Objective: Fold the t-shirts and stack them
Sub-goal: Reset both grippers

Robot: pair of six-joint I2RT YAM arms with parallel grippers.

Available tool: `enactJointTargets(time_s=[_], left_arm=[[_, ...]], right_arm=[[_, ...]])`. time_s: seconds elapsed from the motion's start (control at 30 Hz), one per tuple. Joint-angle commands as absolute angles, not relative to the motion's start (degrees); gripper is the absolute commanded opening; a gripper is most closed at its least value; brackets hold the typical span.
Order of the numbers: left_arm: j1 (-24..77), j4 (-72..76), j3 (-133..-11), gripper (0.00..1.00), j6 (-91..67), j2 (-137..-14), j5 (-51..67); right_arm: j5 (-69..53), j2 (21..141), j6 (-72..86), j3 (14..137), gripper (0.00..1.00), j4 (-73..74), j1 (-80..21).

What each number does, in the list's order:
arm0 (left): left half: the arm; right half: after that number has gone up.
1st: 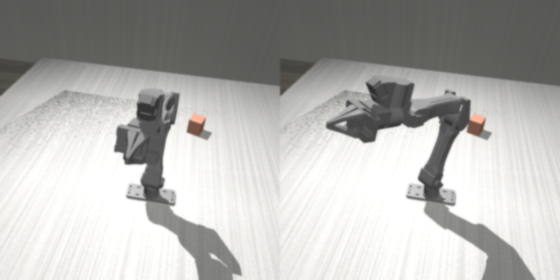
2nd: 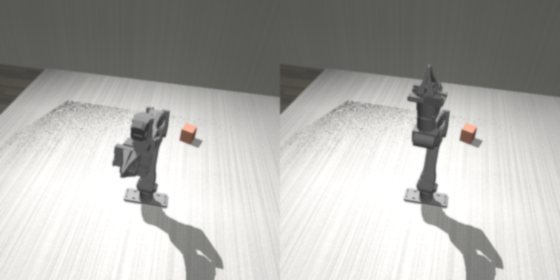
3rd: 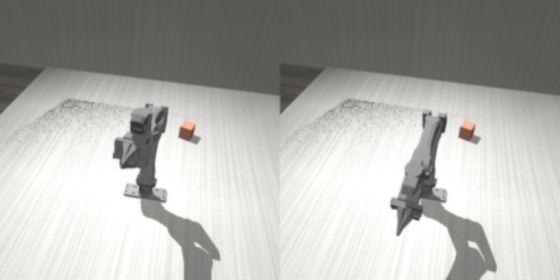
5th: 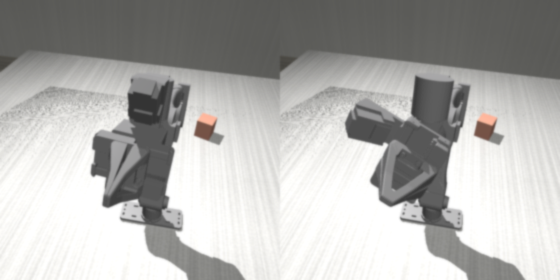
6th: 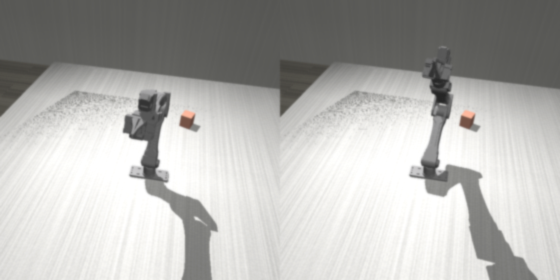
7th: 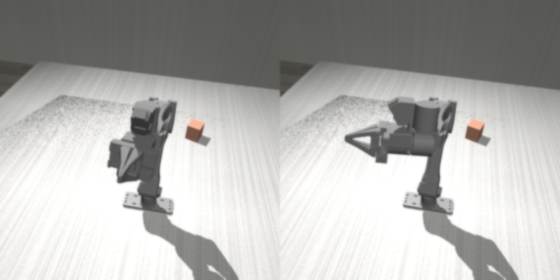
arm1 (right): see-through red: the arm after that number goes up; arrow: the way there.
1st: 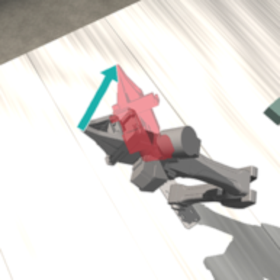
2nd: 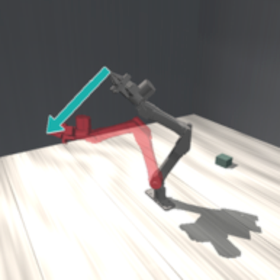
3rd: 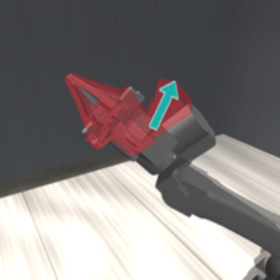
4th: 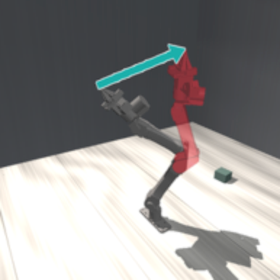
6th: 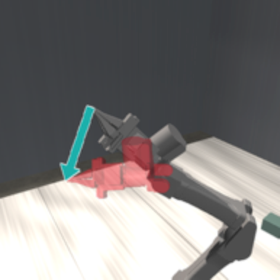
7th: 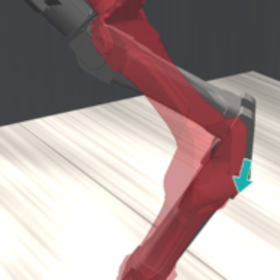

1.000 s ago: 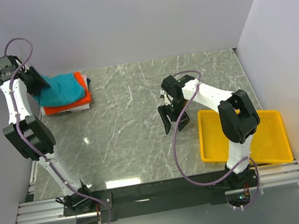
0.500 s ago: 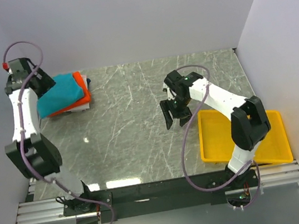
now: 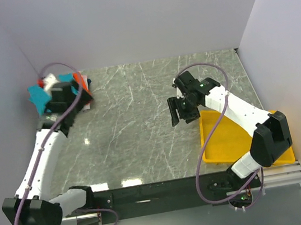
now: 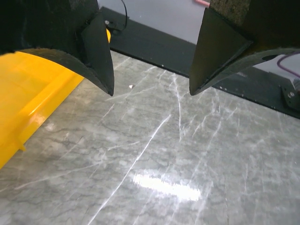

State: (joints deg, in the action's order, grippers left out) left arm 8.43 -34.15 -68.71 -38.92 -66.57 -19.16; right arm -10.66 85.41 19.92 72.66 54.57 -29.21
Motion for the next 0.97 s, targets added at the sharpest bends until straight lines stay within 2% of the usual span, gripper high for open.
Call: enactJointTargets(time_s=[0.0,0.23,0.8,0.93], left_arm=[[16.9,-34.3,-63.5,0.99,-45.7,-62.6,-26.1],[28.9,-35.9,-57.0,0.99,-50.7,-58.7,-32.4],[32.0,-28.0,-51.5,0.99,-43.3,-56.3,-31.1],[32.1,-27.5,-51.2,1.0,-42.6,-56.2,-31.0]], right_arm=[[-7.7,81.3,21.2,70.8,0.72,49.0,-28.7],[-3.8,74.9,22.8,65.5,0.72,43.0,-28.7],[8.3,61.5,30.8,50.6,0.72,34.3,-28.6],[15.8,58.5,33.6,49.1,0.72,35.9,-28.5]])
